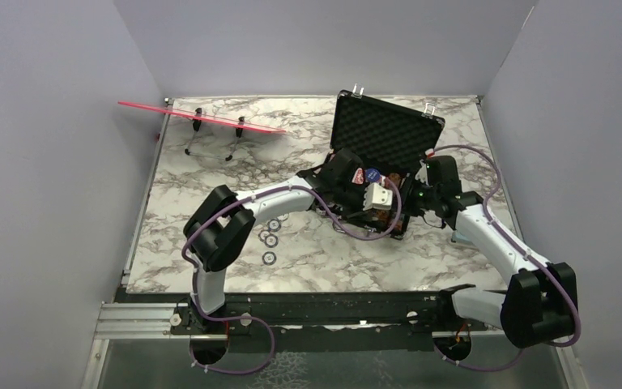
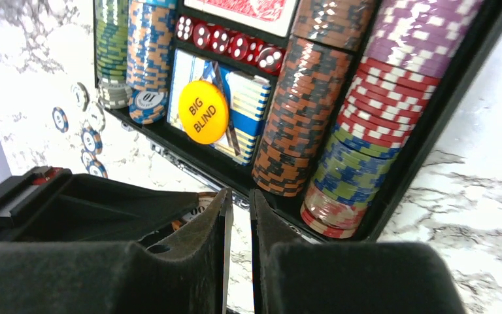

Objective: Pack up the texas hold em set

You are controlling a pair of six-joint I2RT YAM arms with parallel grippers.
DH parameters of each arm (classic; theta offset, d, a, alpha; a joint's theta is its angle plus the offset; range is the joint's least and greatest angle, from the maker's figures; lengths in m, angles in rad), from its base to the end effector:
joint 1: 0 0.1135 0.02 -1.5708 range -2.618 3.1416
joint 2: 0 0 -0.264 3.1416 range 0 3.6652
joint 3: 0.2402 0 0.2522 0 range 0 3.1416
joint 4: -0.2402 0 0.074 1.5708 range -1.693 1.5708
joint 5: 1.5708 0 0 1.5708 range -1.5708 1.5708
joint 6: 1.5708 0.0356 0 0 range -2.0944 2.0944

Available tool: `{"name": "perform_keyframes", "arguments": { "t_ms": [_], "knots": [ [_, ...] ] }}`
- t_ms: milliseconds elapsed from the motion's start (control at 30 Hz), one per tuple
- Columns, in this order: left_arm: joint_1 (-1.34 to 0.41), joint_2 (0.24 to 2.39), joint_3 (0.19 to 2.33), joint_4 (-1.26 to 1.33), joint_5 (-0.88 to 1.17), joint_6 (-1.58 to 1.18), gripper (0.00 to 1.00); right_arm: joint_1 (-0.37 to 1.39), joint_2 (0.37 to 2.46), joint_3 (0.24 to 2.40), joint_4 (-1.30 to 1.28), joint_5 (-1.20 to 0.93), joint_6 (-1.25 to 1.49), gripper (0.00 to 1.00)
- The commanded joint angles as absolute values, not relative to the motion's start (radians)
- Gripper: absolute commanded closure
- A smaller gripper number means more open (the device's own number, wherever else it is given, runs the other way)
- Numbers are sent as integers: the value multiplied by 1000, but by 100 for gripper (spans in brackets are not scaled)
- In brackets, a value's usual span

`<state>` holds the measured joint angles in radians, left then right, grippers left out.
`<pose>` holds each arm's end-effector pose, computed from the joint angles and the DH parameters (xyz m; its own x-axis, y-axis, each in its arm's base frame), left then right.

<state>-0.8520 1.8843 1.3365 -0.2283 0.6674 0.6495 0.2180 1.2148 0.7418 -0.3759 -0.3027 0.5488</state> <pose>0.2564 -0.3265 0.2168 0.1661 0.5316 -0.8306 0.9814 -0.1717 0.0863 0.2367 0.0633 0.2217 -0.8332 0.3255 -0.4471 0.0421 0.8434 0.5356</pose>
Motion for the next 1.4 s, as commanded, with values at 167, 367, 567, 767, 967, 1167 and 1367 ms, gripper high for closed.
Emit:
{"name": "perform_keyframes", "arguments": {
  "t_ms": [167, 367, 567, 767, 967, 1167, 1367],
  "knots": [
    [-882, 1953, 1457, -324, 699, 761, 100, 174, 1137, 723, -414, -175, 621, 81],
    [-892, 1978, 1472, -341, 702, 775, 100, 150, 1112, 707, -416, -170, 629, 80],
    [-900, 1999, 1482, -349, 662, 780, 100, 131, 1108, 700, -419, -179, 618, 79],
    [-904, 2037, 1524, -349, 575, 743, 100, 127, 1107, 699, -418, -196, 603, 79],
    [-905, 2032, 1543, -350, 580, 730, 100, 126, 1110, 698, -417, -198, 595, 79],
    [-907, 2036, 1526, -351, 581, 746, 91, 124, 1106, 693, -414, -205, 594, 79],
    [-909, 2044, 1528, -363, 581, 730, 72, 124, 1098, 693, -427, -203, 579, 79]
  ]
}}
